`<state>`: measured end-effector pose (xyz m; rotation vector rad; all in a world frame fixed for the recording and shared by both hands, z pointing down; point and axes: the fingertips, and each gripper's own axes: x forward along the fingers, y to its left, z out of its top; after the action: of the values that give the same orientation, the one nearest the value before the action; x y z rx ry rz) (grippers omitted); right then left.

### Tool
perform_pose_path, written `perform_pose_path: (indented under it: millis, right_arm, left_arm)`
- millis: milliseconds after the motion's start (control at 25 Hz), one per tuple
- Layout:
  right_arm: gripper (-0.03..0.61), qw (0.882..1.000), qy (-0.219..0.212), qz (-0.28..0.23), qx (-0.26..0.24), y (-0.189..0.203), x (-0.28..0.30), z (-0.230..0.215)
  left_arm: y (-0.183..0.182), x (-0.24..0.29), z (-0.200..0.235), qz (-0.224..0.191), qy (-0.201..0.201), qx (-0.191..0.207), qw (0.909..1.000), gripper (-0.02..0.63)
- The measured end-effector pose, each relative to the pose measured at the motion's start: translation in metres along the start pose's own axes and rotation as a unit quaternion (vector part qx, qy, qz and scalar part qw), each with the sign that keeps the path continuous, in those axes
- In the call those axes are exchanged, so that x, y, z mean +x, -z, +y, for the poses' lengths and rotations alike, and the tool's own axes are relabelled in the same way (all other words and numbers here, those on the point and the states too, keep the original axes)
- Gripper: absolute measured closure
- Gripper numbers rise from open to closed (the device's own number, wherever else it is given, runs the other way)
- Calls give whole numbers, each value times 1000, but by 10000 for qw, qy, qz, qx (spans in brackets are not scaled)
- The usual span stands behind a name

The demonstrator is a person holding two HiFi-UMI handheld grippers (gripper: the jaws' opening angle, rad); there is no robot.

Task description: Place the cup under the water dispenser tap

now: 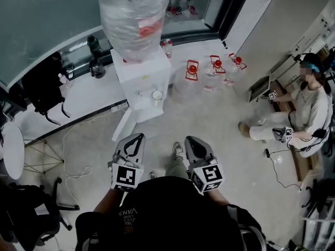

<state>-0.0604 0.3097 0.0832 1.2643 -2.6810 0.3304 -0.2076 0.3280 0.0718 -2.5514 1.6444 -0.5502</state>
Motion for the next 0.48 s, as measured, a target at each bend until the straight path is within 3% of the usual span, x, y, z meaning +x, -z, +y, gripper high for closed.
perform_pose_path:
  millis: [480]
  right_arm:
    - [535, 9999, -94, 50, -103, 0, -5, 24]
  left_arm:
    - [10, -40, 1, 36, -170, -101, 9998, 595]
